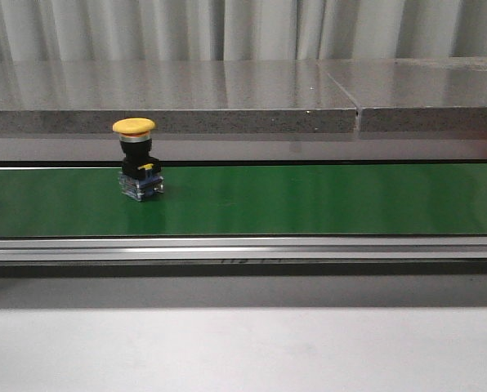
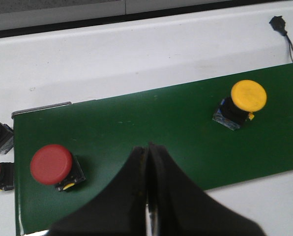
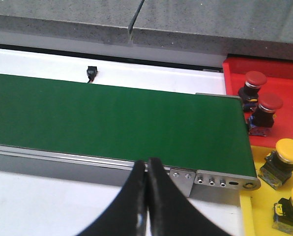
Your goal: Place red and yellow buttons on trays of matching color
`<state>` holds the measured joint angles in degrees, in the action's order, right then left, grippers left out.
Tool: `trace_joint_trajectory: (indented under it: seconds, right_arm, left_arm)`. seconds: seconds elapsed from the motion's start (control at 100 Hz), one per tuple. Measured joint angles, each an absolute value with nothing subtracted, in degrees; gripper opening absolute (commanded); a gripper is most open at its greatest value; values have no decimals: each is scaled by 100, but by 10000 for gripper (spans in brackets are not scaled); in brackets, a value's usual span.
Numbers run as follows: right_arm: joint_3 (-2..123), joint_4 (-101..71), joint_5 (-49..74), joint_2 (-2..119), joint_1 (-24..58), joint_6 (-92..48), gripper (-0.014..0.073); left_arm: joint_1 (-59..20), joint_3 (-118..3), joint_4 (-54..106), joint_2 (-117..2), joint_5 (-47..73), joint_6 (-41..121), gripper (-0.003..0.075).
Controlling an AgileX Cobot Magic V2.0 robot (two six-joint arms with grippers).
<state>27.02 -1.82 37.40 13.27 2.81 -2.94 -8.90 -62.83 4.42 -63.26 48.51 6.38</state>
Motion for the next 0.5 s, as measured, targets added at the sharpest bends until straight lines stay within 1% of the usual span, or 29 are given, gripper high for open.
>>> trace_joint_trajectory:
  seconds: [0.24, 0.5]
  right_arm:
    - [2702, -182, 3740, 1327, 281, -294, -67]
    - [2702, -182, 3740, 1327, 281, -294, -67]
  left_arm:
    - [-929, -5365, 442, -4790, 4832, 663, -21]
    - [-929, -4453, 432, -3025, 5282, 663, -21]
